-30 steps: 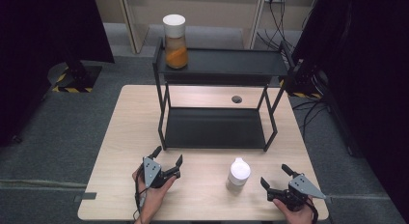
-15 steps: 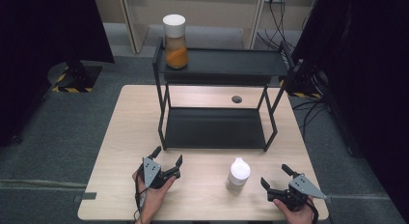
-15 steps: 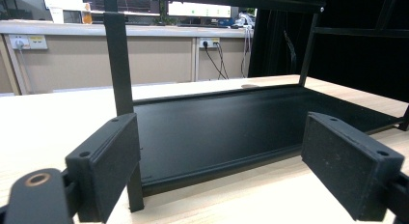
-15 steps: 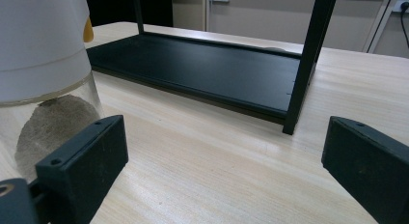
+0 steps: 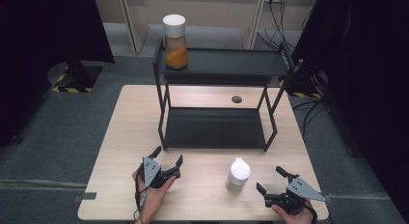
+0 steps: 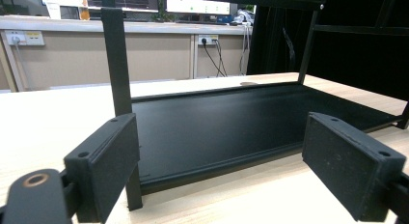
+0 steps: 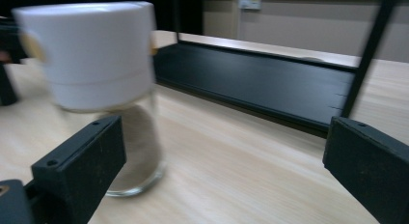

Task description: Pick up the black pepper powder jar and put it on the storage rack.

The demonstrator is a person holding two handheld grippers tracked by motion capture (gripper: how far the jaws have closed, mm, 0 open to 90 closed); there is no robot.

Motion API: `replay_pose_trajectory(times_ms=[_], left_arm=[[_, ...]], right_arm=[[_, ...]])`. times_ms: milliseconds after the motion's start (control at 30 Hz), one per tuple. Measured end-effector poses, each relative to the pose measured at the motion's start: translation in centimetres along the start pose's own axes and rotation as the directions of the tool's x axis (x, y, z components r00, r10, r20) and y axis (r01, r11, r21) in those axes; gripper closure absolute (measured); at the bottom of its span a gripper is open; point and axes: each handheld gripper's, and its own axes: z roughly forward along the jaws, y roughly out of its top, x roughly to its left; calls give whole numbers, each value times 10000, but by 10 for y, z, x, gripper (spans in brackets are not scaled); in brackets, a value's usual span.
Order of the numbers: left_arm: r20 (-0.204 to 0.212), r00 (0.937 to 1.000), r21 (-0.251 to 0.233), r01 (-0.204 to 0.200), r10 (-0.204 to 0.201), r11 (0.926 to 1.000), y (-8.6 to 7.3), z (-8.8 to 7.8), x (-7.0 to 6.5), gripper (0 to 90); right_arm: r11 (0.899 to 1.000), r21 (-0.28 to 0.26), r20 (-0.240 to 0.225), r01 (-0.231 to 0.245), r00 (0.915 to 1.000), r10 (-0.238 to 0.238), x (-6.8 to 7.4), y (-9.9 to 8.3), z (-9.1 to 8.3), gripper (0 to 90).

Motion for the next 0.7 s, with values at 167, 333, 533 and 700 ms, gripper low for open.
replay_pose_trajectory(times_ms=[167,333,533,700], left_arm=[[66,10000,26,17,-17,10000,0,0,1,121],[93,10000,55,-33,32,10000,1,1,1,121],[109,9999,32,-49,48,10000,1,0,1,121],[74,10000,4,17,-17,10000,0,0,1,119]], right_arm=[[9997,-164,-600,154,9981,-163,5,4,1,18],[9992,-239,-1042,316,9940,-340,10,11,6,20],[9983,-200,-1424,552,9881,-575,11,23,20,32],[9967,-122,-1783,802,9806,-811,11,32,35,58]])
